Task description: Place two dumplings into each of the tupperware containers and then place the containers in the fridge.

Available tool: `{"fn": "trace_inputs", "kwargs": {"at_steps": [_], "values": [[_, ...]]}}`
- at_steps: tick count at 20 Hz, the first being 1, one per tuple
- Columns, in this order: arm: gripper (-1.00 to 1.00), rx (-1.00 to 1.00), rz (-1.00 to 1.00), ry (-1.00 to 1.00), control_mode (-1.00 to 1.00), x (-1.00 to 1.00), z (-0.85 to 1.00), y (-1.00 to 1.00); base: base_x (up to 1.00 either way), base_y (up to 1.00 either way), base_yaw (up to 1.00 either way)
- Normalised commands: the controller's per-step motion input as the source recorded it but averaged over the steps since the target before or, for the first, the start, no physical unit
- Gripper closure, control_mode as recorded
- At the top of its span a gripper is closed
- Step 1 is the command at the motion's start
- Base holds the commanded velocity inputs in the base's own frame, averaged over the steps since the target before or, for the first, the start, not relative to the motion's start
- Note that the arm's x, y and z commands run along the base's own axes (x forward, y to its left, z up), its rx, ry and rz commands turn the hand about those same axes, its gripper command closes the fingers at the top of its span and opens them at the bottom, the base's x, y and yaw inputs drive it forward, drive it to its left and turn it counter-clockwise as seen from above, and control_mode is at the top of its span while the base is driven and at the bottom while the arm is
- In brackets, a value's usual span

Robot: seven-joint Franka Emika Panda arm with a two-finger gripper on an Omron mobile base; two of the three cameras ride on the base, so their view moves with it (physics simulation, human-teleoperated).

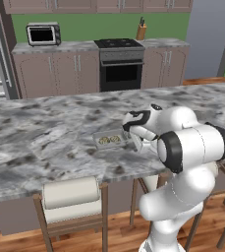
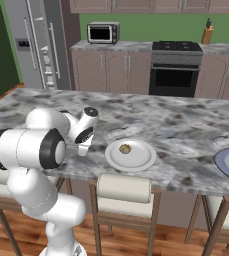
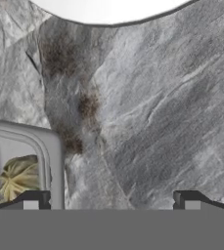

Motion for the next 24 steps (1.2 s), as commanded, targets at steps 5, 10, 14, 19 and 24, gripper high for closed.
{"fn": "trace_inputs", "kwargs": {"at_steps": [5,10,14,19,24], "values": [[-1.00,0.00,0.02,0.00,-1.00,0.27,-0.13,0.04,0.00,0.00,0.00],[-1.00,-0.01,0.02,0.06,-1.00,0.34,-0.25,0.02,0.00,0.00,0.00],[-1.00,-0.03,0.02,0.05,-1.00,0.32,-0.16,0.11,0.00,0.00,0.00],[-1.00,-0.05,0.00,0.03,-1.00,0.16,-0.11,0.18,0.00,0.00,0.00],[1.00,-0.09,0.00,0.04,-1.00,0.02,-0.23,0.24,0.00,0.00,0.00]]}}
